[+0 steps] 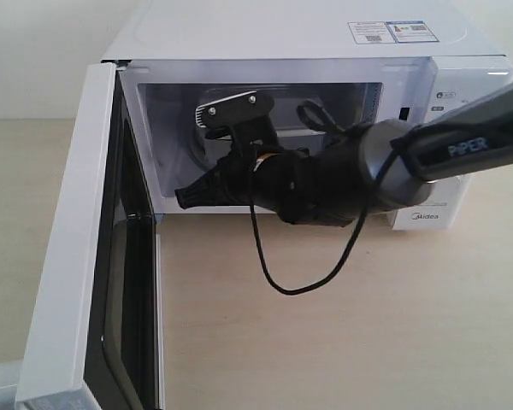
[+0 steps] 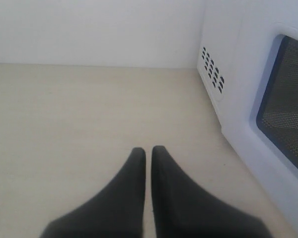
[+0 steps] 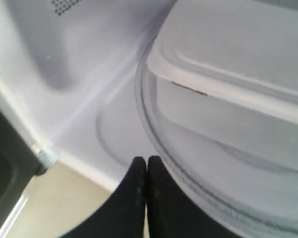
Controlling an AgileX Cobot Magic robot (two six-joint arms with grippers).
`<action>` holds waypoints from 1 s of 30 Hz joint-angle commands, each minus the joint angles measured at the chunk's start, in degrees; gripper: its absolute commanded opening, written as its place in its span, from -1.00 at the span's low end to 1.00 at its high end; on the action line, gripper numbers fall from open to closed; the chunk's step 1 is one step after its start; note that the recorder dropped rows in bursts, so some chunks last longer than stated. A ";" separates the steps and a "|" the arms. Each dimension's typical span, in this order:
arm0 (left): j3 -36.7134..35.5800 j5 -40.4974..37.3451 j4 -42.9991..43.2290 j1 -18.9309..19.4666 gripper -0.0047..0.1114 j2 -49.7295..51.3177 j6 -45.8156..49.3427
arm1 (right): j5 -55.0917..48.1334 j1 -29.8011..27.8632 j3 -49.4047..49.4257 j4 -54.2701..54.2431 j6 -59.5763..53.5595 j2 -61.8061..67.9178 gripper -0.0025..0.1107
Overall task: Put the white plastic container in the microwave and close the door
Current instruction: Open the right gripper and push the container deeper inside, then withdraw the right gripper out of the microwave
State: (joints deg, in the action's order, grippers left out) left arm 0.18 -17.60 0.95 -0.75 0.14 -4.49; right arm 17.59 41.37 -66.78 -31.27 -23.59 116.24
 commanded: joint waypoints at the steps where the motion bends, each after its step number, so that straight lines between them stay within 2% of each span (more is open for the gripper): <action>1: -0.18 0.04 -0.27 0.19 -0.84 -0.14 -0.19 | -3.92 0.19 5.04 -0.12 -0.99 -6.45 -0.96; 7: -0.18 0.04 -0.27 0.19 -0.84 -0.14 -0.19 | -11.43 0.30 13.32 -1.42 -0.71 -15.47 -0.96; 12: -0.18 0.04 -0.27 0.19 -0.84 -0.14 -0.19 | -24.03 0.30 17.91 -1.54 -0.56 -23.66 -0.96; 19: -0.18 0.04 -0.27 0.19 -0.84 -0.14 -0.19 | -36.60 0.30 23.04 -1.54 2.46 -36.03 -0.96; 26: -0.18 0.04 -0.27 0.19 -0.84 -0.14 -0.19 | -53.14 0.30 23.79 -1.34 2.46 -46.63 -0.96; 30: -0.18 0.04 -0.27 0.19 -0.84 -0.14 -0.19 | -57.26 0.30 23.79 1.18 6.87 -54.14 -0.96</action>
State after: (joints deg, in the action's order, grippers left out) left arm 0.18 -17.60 0.95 -0.75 0.14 -4.49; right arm -37.88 41.63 -43.25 -32.32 -19.24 65.82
